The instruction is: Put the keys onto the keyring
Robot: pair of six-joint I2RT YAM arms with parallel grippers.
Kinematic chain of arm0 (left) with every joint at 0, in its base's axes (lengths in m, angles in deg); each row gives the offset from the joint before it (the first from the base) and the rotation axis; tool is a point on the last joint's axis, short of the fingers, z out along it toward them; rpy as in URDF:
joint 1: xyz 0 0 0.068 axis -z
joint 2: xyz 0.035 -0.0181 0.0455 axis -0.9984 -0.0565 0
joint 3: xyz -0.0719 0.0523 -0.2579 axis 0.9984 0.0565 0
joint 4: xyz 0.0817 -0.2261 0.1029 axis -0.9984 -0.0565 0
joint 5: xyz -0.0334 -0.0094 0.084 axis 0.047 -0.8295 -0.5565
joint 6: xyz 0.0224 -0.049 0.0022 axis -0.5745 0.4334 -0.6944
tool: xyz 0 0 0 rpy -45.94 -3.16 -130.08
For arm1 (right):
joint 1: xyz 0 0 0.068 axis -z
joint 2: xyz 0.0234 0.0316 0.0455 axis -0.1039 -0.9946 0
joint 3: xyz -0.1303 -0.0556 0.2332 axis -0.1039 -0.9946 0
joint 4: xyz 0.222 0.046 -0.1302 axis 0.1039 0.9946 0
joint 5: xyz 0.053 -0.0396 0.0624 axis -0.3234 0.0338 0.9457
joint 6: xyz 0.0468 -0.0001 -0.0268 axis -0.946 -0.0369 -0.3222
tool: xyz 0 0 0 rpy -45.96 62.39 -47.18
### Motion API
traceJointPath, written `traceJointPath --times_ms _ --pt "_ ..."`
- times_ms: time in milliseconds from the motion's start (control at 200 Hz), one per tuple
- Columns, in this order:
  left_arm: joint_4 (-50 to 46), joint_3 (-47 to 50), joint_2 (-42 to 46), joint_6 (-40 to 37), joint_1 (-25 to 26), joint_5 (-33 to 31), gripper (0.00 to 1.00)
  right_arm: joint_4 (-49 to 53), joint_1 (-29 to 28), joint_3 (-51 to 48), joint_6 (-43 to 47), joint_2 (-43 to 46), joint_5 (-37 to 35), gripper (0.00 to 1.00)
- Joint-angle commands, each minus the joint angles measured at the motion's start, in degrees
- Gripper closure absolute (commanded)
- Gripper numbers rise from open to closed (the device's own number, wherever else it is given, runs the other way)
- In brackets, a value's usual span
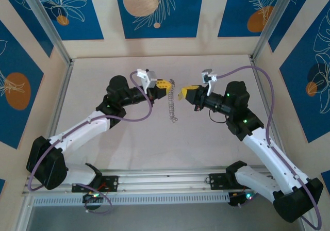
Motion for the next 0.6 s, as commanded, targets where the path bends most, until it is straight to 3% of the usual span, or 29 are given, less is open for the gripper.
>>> traceJointPath --times_ms 0,590 --pt "0.65 -3.16 0.04 -1.47 0.85 0.92 1.00 -3.02 0.09 0.53 -1.06 -1.00 1.67 1.00" --pt "-0.17 -3.59 -0.30 -1.70 1.31 1.01 1.00 -4.63 -1.21 2.61 -0.10 -3.79 0.37 1.00"
